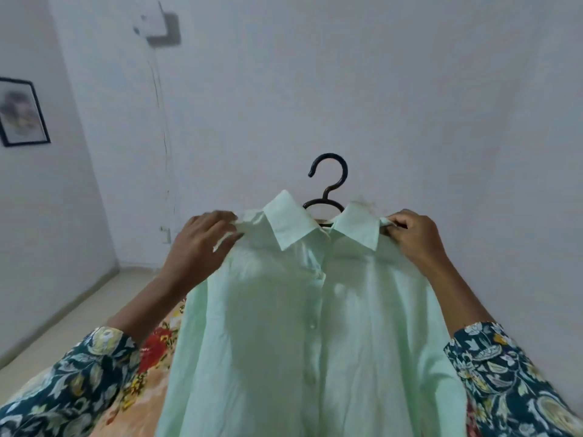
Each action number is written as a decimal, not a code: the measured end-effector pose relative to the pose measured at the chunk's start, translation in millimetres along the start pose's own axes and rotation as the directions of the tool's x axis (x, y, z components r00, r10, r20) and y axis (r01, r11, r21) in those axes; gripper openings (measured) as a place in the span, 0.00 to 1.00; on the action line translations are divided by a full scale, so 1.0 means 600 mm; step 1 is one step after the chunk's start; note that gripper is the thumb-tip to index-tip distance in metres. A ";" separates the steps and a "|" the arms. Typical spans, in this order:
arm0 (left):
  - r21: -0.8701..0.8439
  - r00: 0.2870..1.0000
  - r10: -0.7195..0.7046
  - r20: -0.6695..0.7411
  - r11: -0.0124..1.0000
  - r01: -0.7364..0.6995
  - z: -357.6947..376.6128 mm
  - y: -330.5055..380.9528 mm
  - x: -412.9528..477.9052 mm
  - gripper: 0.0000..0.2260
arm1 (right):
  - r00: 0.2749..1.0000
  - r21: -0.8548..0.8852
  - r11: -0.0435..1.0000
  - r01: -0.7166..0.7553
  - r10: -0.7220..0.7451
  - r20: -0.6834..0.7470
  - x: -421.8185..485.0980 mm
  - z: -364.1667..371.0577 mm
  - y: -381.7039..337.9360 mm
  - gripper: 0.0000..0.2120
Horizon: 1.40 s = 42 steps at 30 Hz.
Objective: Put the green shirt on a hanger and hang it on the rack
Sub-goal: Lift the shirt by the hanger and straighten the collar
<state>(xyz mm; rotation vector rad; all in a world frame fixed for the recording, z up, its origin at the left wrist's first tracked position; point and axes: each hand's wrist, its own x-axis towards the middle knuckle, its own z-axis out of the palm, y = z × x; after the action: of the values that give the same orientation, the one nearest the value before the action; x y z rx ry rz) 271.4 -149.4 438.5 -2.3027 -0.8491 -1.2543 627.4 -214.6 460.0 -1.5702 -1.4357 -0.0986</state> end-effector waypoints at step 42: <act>-0.065 0.927 -0.342 0.153 0.933 0.355 -0.110 0.023 0.244 0.08 | 0.966 0.147 0.985 0.093 -0.053 -0.253 0.082 -0.121 -0.127 0.05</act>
<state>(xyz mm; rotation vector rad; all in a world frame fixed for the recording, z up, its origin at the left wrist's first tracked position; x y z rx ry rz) 301.0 -150.9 596.8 -2.4063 -1.3254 -1.3063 619.1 -240.4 573.1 -1.3254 -1.2723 -0.2132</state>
